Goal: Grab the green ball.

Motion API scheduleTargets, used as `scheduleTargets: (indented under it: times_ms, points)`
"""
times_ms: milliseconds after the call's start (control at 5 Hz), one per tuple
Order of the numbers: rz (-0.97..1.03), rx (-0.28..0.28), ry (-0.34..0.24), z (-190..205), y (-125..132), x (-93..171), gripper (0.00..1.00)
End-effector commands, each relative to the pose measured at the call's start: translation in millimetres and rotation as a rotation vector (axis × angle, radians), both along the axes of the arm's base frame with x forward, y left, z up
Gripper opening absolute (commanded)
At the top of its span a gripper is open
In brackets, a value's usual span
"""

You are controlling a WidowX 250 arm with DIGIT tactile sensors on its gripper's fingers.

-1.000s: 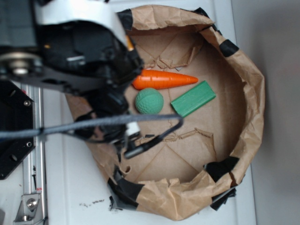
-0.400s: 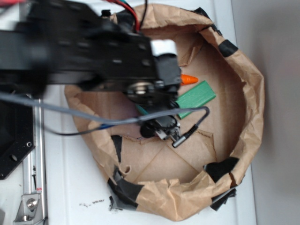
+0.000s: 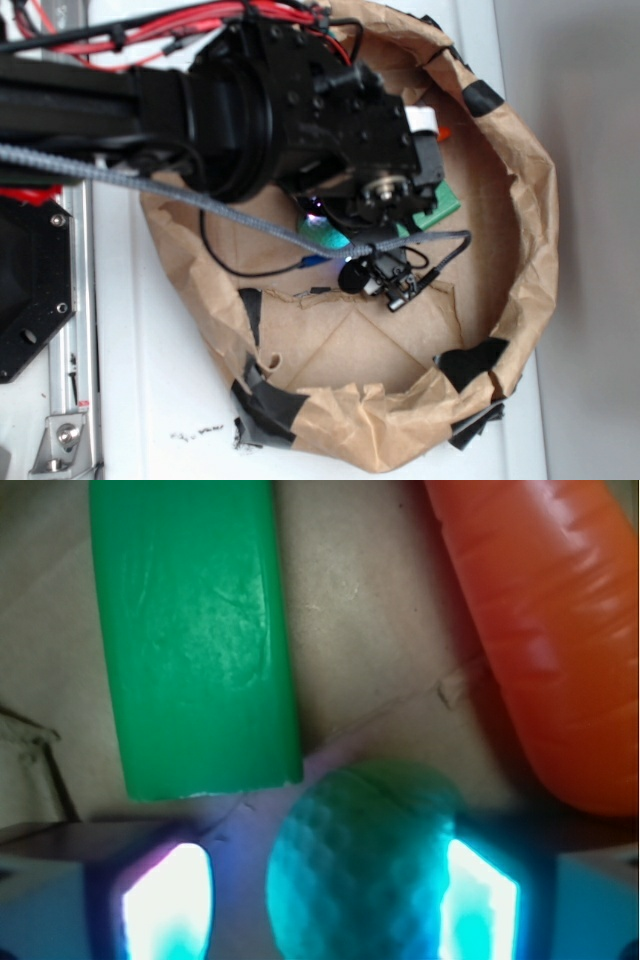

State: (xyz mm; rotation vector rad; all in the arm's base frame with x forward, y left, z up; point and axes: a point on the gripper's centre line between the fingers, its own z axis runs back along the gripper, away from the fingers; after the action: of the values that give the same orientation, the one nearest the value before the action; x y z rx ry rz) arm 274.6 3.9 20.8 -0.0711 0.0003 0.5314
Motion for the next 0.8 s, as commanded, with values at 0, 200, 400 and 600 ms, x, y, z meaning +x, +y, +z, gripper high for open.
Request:
scheduleTargets:
  times_ms: [0, 200, 400, 600]
  points:
    - [-0.268, -0.036, -0.090, 72.2, -13.4, 4.4, 0.00]
    - [-0.381, -0.027, -0.086, 122.1, -9.5, 0.5, 0.00]
    - [-0.441, 0.001, -0.090, 167.0, -10.0, -4.6, 0.00]
    - [-0.486, 0.036, -0.077, 189.1, -14.0, -9.0, 0.00]
